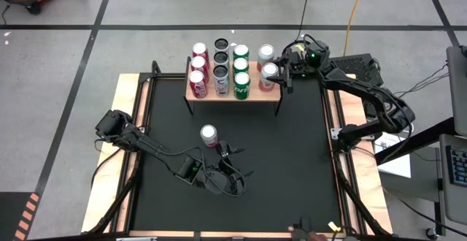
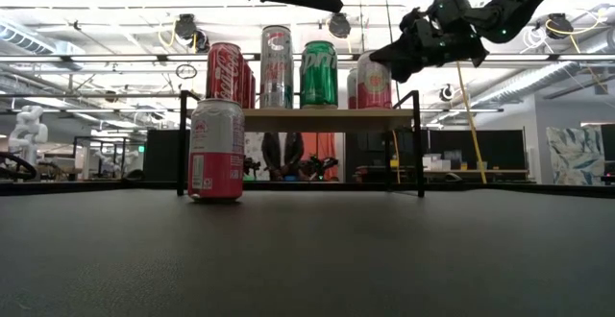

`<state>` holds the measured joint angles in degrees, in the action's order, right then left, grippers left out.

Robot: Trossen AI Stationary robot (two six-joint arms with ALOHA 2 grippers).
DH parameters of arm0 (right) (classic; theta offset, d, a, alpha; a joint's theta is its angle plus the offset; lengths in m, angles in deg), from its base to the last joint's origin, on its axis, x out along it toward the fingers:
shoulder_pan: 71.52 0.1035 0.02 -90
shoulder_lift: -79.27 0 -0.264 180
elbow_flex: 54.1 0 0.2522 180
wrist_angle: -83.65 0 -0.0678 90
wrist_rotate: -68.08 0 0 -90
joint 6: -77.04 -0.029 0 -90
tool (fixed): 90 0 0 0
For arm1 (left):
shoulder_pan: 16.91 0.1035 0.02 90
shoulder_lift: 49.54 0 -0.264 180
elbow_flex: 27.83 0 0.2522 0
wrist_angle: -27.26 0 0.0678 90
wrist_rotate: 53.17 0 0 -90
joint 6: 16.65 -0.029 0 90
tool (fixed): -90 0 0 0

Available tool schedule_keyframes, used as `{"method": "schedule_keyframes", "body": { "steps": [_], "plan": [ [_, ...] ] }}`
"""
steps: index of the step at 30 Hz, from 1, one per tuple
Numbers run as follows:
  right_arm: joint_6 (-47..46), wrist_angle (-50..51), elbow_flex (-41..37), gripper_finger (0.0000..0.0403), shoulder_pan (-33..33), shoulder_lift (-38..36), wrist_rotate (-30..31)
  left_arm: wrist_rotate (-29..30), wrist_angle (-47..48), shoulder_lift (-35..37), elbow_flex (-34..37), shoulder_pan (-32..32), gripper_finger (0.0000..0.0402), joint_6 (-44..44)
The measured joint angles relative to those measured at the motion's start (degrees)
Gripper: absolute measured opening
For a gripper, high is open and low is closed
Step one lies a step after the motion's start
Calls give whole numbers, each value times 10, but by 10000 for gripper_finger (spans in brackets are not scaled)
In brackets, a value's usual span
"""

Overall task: Place canned beverage on shelf
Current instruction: Put the bottom pink soda can aligned with the other pink soda can on the shelf

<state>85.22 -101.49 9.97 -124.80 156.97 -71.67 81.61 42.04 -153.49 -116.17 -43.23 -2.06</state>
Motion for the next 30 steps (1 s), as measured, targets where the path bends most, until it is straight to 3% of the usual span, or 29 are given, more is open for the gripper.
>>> {"method": "schedule_keyframes", "body": {
  "steps": [30],
  "plan": [
    [13,-9,0,336,1,-4,2,0,9,0,0,0,386,3]
  ]
}}
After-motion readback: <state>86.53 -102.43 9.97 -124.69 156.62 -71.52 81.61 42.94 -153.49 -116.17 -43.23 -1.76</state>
